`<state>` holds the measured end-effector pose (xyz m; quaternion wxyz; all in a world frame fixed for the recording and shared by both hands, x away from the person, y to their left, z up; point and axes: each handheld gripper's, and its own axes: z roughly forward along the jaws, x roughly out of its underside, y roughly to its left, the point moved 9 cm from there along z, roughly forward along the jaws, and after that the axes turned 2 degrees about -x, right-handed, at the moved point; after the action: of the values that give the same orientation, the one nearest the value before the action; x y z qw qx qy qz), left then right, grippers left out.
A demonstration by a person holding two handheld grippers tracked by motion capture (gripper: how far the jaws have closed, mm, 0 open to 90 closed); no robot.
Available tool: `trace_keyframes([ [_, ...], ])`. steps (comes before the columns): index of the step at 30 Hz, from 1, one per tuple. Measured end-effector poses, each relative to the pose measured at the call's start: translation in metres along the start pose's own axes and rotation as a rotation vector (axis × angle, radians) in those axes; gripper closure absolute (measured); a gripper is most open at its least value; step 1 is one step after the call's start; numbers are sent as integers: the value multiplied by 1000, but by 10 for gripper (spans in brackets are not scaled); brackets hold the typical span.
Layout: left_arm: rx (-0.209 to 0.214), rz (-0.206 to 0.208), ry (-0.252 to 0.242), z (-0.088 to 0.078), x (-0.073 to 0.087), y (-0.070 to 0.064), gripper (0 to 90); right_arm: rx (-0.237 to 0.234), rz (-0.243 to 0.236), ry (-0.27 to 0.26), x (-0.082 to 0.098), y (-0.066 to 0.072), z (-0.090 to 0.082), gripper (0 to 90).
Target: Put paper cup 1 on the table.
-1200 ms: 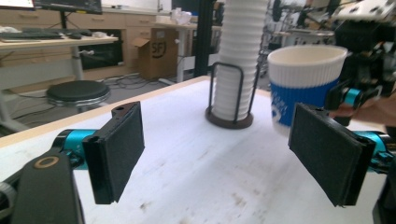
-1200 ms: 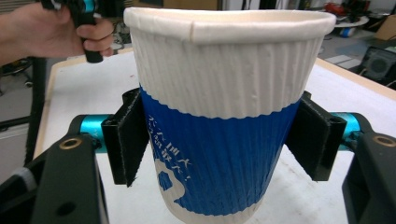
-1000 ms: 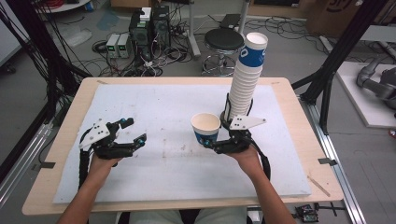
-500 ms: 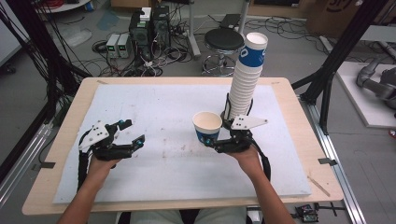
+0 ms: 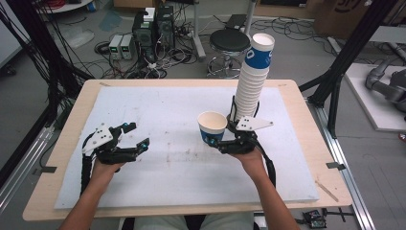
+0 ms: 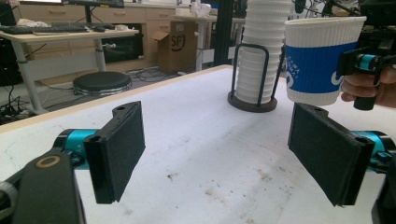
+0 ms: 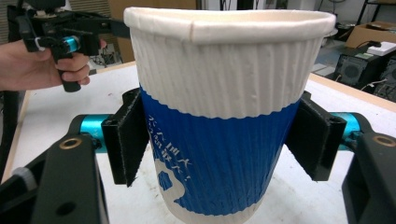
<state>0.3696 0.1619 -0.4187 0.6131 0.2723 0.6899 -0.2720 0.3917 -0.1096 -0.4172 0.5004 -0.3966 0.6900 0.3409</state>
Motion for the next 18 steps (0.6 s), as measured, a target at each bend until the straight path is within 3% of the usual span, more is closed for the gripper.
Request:
trace_keyframes([
  [8,7,1,14,2,3,-2,187,46,9,-2,2,-12,18,288],
  [15,9,3,21,2,4,-3,187,96,56,33,19,-27,41,288],
  [18,5,0,22,3,5,-2,187,112,48,63,25,-30,46,288],
])
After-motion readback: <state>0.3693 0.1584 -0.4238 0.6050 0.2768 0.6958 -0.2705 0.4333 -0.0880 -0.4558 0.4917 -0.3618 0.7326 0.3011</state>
